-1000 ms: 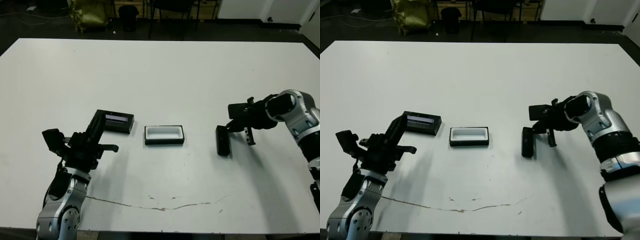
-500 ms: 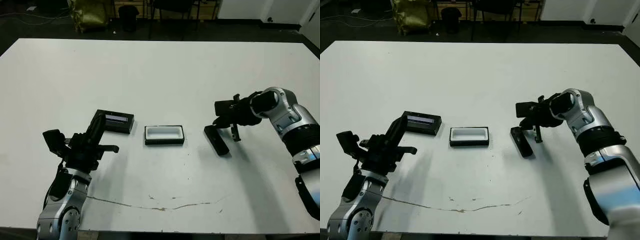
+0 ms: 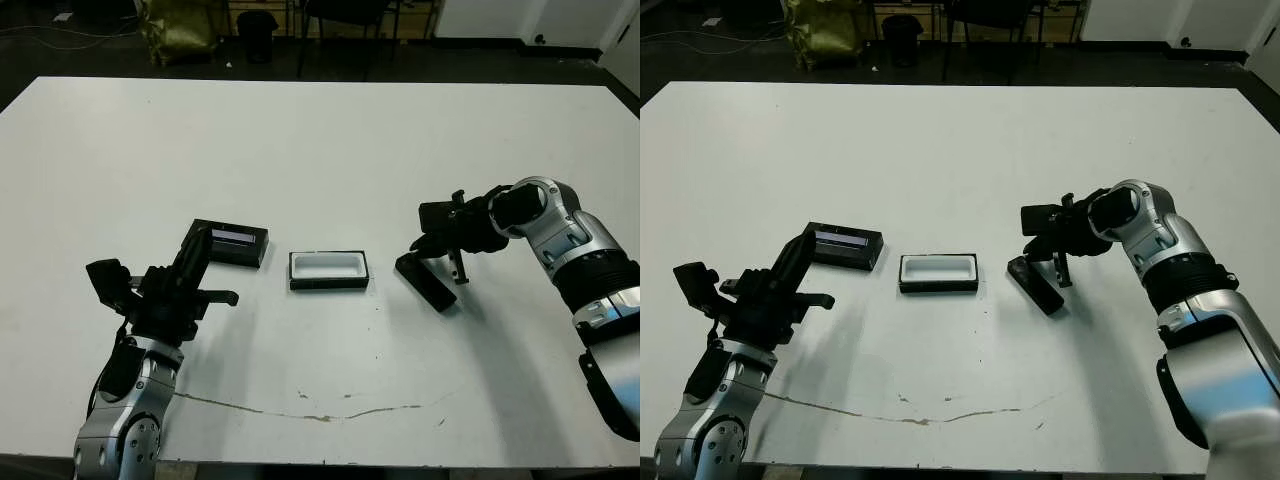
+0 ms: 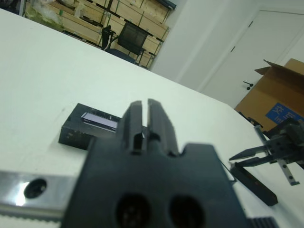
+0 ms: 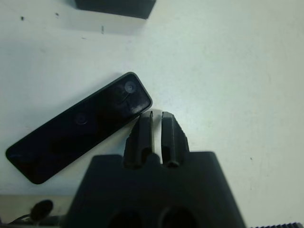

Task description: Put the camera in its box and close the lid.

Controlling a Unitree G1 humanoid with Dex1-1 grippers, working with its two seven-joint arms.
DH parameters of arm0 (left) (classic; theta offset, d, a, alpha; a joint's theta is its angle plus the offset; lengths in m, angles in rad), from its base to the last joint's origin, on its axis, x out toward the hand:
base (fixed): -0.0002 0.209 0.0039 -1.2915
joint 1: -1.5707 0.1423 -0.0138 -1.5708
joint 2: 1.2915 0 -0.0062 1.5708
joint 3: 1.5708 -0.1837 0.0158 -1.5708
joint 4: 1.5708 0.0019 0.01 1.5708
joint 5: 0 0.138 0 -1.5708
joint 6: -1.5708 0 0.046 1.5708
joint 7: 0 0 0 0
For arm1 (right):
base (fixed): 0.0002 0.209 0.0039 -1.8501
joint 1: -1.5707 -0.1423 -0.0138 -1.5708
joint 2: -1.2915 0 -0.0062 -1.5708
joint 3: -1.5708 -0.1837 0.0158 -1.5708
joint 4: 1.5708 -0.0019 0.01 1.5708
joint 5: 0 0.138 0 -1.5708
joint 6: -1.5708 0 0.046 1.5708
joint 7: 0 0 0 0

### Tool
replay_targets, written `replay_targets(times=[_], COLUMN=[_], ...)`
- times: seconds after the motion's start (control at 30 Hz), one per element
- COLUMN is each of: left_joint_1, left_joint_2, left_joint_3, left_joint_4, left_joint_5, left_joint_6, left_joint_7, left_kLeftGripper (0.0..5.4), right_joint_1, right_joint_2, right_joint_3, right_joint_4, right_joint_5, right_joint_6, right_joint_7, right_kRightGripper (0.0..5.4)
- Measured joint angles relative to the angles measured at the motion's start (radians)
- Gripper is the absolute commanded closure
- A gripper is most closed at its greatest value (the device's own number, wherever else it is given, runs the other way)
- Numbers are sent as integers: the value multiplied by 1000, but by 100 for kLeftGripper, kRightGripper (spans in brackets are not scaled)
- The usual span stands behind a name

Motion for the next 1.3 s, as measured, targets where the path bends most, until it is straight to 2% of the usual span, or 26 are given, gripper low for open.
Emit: replay_targets(times=[0.23,0.43,0.57,0.7,0.8,0.9,1.0,1.13,1.3], left_joint_1=[0,1,2,2,3,4,4,3,4], left_joint_2=[-2,-2,-2,-2,-3,-3,-2,-3,-2], left_joint_3=[-3,-3,-4,-5,-4,-3,-4,-5,-6], left_joint_4=[0,0,0,0,0,0,1,3,3], left_joint_5=[1,1,2,1,0,-2,-1,-1,0], left_joint_6=[0,0,0,0,-1,-3,-6,-10,-11], left_joint_7=[1,1,2,5,4,4,3,2,3], left_kLeftGripper=[537,537,537,537,537,537,537,537,537], right_joint_1=[16,109,163,184,237,304,391,520,667], right_joint_2=[-2,-17,-27,-41,-53,-59,-64,-55,-31], right_joint_3=[-4,-71,-132,-206,-279,-368,-450,-541,-607], right_joint_4=[-27,-73,-100,-153,-263,-389,-560,-813,-1100], right_joint_5=[-8,-36,-46,-31,34,142,257,422,584], right_joint_6=[11,45,100,158,174,196,257,369,573], right_joint_7=[-50,-330,-506,-616,-635,-621,-602,-595,-632], right_kRightGripper=[540,540,540,540,540,540,540,540,540])
